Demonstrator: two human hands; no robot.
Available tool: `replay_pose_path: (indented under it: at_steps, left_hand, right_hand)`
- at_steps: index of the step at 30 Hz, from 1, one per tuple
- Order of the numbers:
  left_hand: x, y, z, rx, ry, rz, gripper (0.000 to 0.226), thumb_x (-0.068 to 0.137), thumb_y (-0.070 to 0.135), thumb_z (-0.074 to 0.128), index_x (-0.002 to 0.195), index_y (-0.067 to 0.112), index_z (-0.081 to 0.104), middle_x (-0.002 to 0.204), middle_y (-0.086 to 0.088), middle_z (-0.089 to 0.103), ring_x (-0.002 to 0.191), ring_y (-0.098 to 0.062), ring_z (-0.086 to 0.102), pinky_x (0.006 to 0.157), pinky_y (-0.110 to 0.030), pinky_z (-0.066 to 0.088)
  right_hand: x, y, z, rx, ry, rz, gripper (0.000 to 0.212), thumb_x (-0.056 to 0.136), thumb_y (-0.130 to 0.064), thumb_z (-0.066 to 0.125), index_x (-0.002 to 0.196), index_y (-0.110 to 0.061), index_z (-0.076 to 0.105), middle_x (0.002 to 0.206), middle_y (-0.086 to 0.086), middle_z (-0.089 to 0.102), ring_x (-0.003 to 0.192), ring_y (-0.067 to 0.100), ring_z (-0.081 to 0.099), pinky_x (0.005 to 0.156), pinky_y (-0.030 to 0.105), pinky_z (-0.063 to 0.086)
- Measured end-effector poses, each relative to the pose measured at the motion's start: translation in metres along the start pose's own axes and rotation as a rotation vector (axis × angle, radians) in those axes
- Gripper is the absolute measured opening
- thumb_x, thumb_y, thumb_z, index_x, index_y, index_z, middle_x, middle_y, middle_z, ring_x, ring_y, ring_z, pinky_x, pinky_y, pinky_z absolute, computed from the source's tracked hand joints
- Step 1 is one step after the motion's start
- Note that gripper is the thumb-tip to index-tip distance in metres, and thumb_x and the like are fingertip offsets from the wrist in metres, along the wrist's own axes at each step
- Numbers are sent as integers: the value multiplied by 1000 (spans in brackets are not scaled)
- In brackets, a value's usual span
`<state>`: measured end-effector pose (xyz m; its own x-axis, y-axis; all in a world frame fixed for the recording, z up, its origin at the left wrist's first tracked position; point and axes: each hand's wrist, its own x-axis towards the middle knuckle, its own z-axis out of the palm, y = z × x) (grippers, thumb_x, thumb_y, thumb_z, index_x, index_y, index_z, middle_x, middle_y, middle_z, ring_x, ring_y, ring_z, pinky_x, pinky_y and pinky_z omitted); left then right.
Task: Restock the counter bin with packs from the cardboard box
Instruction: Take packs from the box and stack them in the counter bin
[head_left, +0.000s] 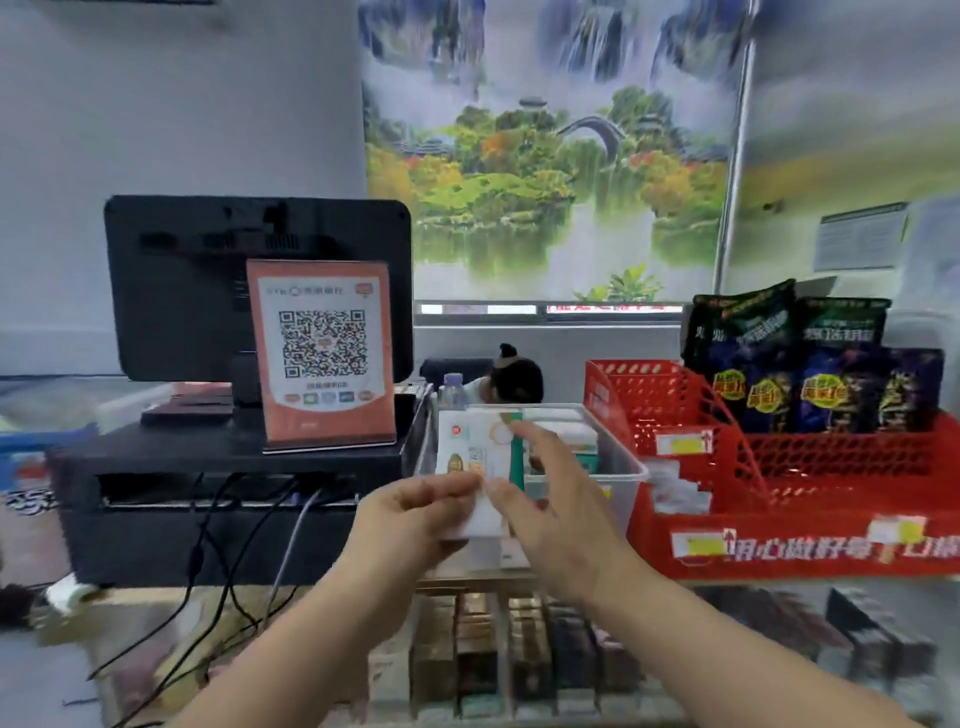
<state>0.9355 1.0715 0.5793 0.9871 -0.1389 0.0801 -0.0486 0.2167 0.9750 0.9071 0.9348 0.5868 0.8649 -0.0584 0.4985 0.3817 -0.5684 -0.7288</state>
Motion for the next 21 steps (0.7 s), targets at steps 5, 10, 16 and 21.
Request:
replay_pose_path:
  at_steps: [5,10,16,21]
  left_hand:
    - [38,74,7,17,-68,83,16,86,0,61,89,11,73,96,-6,73,95,-26,68,90,-42,54]
    - [68,111,7,39,-92,105,17,86,-2,61,84,12,71,97,-4,71,93,-25,68,88,-40,53]
    - [90,121,9,26,-118,53,17,88,0,60,86,12,71,102,-4,70,89,-21,68,72,-31,57]
    - [109,123,14,35,-99,-16,17,92,6,56,97,14,71,108,-5,65,94,-24,65,66,-29,54]
  right_hand:
    - [68,-37,-35,-18,81,-26,46,94,-35,54,136,-32,38,115,-20,42,105,2,46,92,26,36]
    - [117,-52,-57,69,143,76,58,93,-37,53,145,-36,27,145,-1,37,117,14,43,100,39,40]
    - [154,-46,-67,96,152,101,62,92,-29,51,144,-46,22,147,3,37,123,20,46,104,45,42]
    - [172,-32,-71,-334,-24,-104,84,84,1,45,147,-45,15,155,-8,21,135,18,35,91,18,41]
